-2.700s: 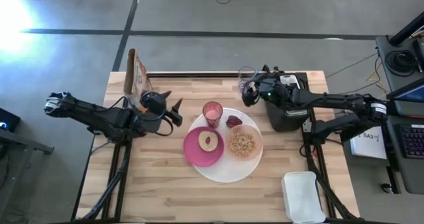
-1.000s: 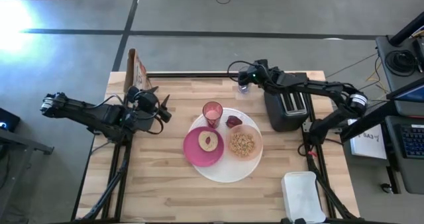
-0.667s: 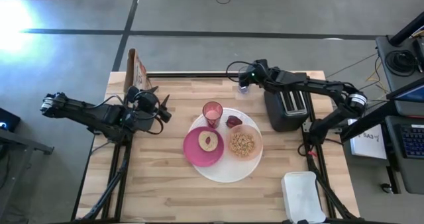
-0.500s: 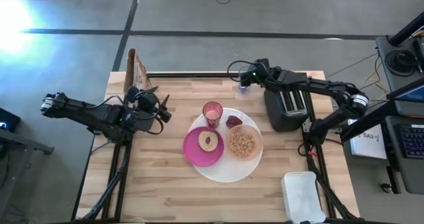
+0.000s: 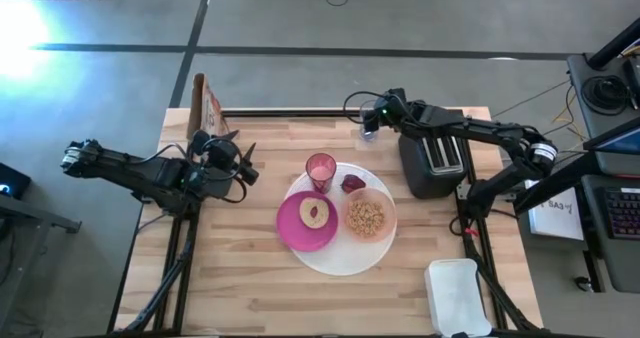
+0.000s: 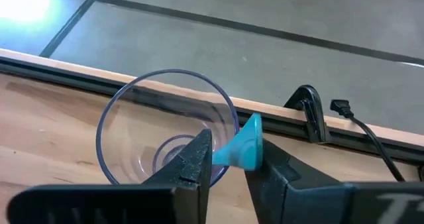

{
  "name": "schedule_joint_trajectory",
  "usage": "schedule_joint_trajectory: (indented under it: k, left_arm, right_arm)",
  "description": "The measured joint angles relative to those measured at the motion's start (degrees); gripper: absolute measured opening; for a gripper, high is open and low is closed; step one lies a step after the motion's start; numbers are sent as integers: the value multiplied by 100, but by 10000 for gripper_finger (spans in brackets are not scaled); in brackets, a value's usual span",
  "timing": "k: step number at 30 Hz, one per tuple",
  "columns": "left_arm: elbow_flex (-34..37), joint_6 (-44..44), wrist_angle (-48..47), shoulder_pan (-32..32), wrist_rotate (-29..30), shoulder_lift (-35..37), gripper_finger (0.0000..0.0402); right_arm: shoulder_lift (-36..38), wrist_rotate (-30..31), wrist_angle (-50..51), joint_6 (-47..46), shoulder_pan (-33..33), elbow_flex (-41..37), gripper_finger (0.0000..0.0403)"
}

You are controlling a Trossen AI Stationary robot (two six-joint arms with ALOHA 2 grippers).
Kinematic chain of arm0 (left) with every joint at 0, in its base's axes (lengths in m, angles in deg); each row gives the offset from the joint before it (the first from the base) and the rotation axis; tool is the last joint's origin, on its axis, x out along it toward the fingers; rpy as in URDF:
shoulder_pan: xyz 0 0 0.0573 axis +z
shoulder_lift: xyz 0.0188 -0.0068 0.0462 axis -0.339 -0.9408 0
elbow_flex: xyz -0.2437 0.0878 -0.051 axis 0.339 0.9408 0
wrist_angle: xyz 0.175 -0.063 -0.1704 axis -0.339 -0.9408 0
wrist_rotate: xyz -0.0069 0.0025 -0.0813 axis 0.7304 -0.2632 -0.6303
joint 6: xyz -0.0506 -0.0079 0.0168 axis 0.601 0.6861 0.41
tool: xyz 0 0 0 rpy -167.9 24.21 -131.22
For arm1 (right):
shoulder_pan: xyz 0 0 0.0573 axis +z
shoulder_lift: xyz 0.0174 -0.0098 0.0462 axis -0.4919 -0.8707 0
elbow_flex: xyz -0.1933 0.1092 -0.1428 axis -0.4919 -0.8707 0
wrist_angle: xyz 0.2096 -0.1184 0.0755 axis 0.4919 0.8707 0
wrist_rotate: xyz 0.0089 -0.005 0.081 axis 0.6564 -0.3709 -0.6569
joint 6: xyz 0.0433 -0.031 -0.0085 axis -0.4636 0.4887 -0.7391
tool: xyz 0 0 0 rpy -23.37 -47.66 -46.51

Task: Arrange a breakfast setting
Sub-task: Put the blue spoon on the white table mat right beside to the light orange bowl

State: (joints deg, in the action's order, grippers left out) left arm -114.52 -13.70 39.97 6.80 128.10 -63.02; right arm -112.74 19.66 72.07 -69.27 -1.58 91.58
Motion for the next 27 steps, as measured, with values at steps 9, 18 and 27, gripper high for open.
schedule_joint_trajectory:
  k: [9,18,27]
  left_arm:
    - [2,0,-24,0,-2,0,246]
    - [0,-2,-26,0,-2,-12,246]
    - [2,-4,-120,0,-9,-90,246]
  right_arm:
    - [4,-70,4,356,0,-2,27]
    - [26,-540,-41,483,2,2,9]
    - [26,-544,-17,466,2,2,9]
